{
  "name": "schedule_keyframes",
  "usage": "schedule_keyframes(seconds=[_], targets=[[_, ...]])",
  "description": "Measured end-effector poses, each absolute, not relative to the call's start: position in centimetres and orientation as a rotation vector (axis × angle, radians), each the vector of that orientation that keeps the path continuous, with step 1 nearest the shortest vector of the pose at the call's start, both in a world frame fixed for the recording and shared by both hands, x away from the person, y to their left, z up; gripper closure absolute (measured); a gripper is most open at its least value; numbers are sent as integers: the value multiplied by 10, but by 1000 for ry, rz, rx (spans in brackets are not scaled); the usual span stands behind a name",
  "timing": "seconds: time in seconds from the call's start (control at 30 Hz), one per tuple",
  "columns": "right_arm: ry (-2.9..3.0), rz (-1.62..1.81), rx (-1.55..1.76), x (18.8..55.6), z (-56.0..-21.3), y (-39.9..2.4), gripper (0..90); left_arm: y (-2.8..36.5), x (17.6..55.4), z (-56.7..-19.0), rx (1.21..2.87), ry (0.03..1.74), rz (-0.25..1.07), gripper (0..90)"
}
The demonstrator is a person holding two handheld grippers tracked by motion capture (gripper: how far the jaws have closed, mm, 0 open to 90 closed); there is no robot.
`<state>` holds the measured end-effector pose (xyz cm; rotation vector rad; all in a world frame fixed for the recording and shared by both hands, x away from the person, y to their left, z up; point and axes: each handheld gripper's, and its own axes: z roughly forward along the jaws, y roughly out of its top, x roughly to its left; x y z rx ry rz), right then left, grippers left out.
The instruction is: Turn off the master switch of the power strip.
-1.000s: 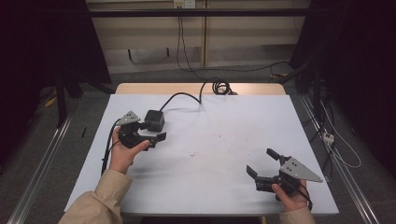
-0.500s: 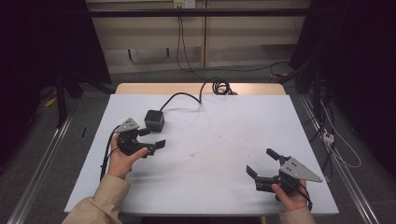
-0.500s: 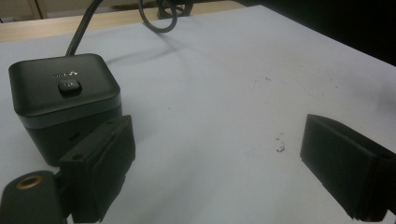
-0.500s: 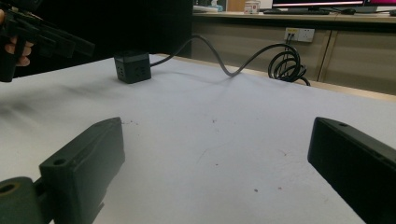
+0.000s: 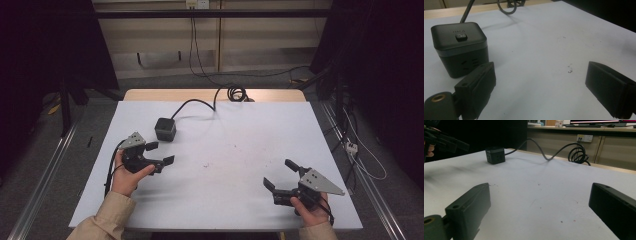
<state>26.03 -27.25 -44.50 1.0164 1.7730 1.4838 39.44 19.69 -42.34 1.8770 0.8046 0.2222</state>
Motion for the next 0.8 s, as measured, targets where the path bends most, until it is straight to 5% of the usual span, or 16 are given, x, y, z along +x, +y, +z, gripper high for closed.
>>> schedule_keyframes(seconds=[0.8], targets=[[1778,1485,1013,260,-445,-272,32,212,372,-430,1887,793,248,90]])
